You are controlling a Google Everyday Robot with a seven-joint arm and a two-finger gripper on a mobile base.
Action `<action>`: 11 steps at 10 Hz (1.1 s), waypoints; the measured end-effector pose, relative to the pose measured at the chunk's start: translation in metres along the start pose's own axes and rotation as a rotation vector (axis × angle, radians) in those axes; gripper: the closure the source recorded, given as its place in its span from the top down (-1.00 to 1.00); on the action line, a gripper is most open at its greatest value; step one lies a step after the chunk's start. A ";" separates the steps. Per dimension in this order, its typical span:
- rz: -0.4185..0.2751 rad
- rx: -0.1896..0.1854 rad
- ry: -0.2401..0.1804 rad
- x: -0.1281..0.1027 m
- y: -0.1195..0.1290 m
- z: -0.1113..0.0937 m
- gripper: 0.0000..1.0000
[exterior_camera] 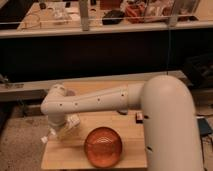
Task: Stand the bottle upright
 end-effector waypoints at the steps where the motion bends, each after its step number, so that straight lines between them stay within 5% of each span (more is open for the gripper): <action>1: -0.005 0.062 -0.075 0.001 0.002 -0.019 -1.00; 4: -0.046 0.210 -0.355 0.001 0.004 -0.042 -1.00; 7: -0.094 0.321 -0.713 0.009 0.010 -0.023 -1.00; 9: -0.114 0.350 -0.855 0.012 0.008 -0.012 -1.00; 11: -0.124 0.364 -0.935 0.017 0.005 -0.006 -1.00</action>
